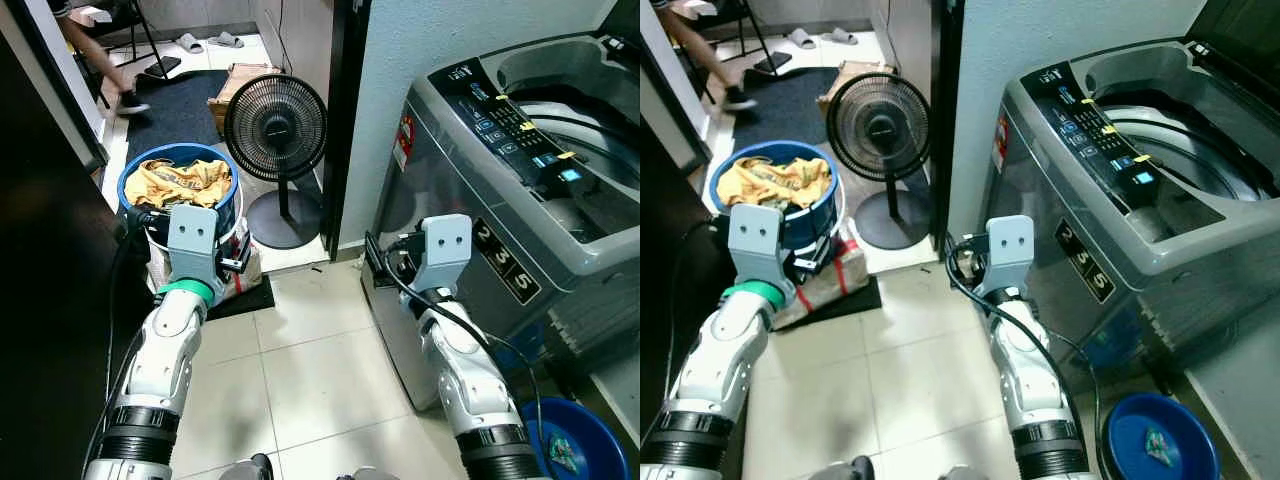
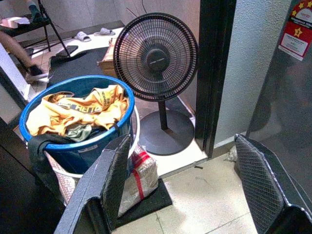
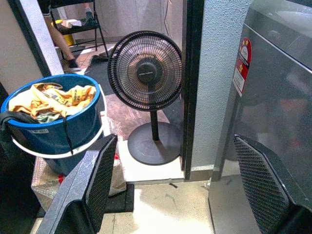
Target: Clothes washing
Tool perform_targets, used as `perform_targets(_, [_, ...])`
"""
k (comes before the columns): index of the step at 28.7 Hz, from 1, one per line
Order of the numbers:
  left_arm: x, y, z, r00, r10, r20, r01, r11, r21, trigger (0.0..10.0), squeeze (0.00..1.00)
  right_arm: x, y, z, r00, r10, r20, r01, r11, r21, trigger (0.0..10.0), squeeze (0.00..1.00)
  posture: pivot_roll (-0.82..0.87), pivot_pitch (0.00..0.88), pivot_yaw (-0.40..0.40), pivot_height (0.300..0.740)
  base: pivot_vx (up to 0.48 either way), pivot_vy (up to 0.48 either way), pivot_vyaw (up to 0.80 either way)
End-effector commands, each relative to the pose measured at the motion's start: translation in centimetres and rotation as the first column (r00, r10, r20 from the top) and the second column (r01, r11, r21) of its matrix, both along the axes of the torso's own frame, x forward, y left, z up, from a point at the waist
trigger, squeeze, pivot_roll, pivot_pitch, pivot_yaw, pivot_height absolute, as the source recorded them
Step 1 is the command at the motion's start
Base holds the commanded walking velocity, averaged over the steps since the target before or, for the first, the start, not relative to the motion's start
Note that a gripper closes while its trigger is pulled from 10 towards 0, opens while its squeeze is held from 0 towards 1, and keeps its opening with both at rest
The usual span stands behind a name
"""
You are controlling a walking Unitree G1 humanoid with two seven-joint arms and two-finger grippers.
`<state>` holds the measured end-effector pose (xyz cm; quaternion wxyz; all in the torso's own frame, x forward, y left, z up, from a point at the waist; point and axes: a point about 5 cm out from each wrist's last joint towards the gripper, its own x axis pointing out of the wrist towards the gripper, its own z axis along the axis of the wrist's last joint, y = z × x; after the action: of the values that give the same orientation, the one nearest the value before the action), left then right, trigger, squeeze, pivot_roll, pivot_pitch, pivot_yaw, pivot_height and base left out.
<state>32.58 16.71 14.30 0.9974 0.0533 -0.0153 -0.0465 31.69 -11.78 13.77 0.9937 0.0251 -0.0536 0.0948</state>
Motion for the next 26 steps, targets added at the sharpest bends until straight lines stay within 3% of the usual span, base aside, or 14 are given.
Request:
perform_targets(1, [0.06, 0.06, -0.31, 1.0, 0.0, -0.014, 0.0, 1.0, -0.003, 10.0, 0.0, -0.01, 0.02, -0.3, 1.0, -0.001, -0.01, 0.001, 1.0, 0.0, 10.0, 0.0, -0.04, 0.035, 0.035, 0.74, 0.0, 0.0, 0.0])
perform_targets(26, [0.49, 0.24, -0.11, 1.0, -0.009, -0.014, 0.009, 1.0, 0.012, 10.0, 0.0, 0.18, 0.14, -0.15, 1.0, -0.017, -0.001, 0.017, 1.0, 0.005, 10.0, 0.0, -0.04, 0.036, 0.05, 0.74, 0.0, 0.0, 0.0])
